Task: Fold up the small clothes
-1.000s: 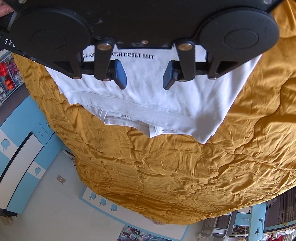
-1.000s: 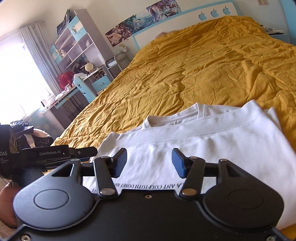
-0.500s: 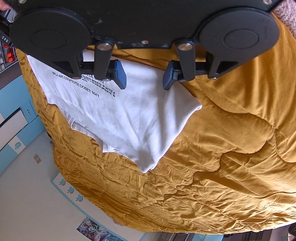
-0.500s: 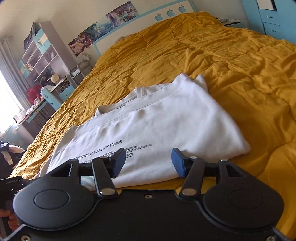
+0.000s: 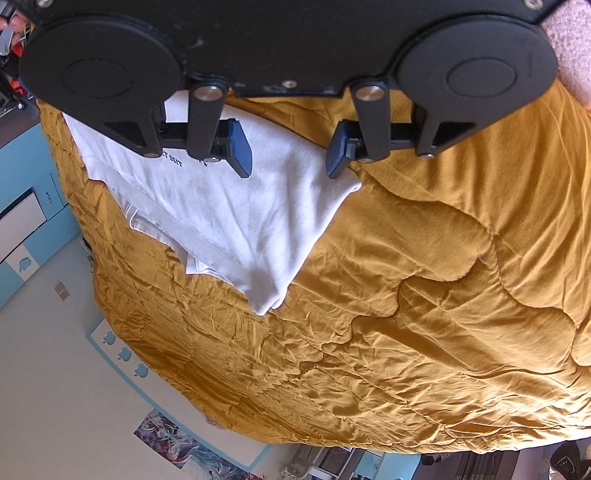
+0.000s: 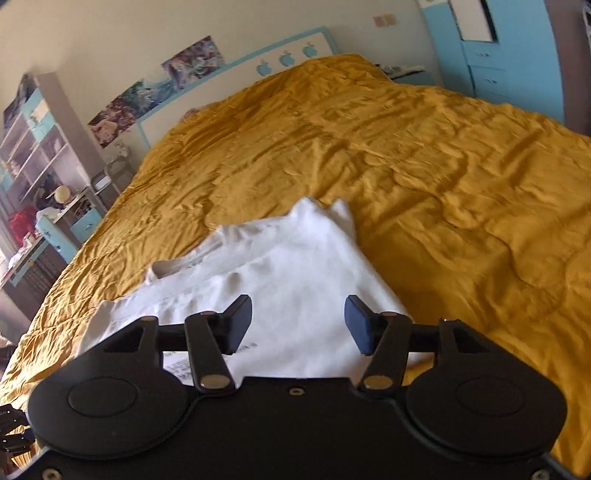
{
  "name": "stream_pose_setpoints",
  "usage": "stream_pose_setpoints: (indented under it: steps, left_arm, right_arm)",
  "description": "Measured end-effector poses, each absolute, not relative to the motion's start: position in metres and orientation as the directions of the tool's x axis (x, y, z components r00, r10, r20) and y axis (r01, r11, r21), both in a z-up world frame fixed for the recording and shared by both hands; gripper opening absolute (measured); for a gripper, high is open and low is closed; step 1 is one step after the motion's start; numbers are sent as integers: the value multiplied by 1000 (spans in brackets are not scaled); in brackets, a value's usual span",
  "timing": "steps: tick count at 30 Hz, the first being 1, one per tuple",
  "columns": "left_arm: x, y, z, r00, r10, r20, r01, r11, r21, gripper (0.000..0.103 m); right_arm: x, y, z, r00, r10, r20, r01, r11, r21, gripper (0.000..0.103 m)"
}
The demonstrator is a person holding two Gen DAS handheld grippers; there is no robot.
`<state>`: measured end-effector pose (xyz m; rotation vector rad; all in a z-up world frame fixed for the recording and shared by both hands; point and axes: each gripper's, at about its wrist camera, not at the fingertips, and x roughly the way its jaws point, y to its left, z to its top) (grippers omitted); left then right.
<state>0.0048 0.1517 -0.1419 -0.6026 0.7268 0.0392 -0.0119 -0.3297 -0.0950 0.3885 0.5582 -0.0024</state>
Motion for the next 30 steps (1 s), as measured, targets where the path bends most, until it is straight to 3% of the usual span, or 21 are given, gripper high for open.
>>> stream_pose_setpoints:
  steps: [2, 6, 11, 16, 21, 30]
  left_arm:
    - [5, 154, -139, 767, -175, -617, -238, 815, -528, 47]
    - [9, 155, -140, 772, -186, -607, -227, 812, -537, 47]
    - [15, 158, -147, 758, -211, -618, -232, 797, -557, 47]
    - [24, 162, -152, 744, -237, -624, -227, 790, -570, 47]
    - [26, 165, -153, 744, -247, -621, -224, 783, -580, 47]
    - [20, 163, -150, 751, -248, -612, -212, 788, -579, 48]
  right_arm:
    - [20, -302, -81, 844, 164, -510, 15, 944, 328, 60]
    - [100, -246, -73, 834, 154, -530, -86, 985, 151, 60]
    - [208, -195, -100, 785, 68, -615, -106, 994, -25, 60]
    - [262, -161, -125, 740, -5, -673, -124, 982, -145, 60]
    - [270, -145, -149, 692, -89, -717, -152, 952, -265, 59]
    - [181, -156, -138, 668, -18, -744, -237, 942, -236, 60]
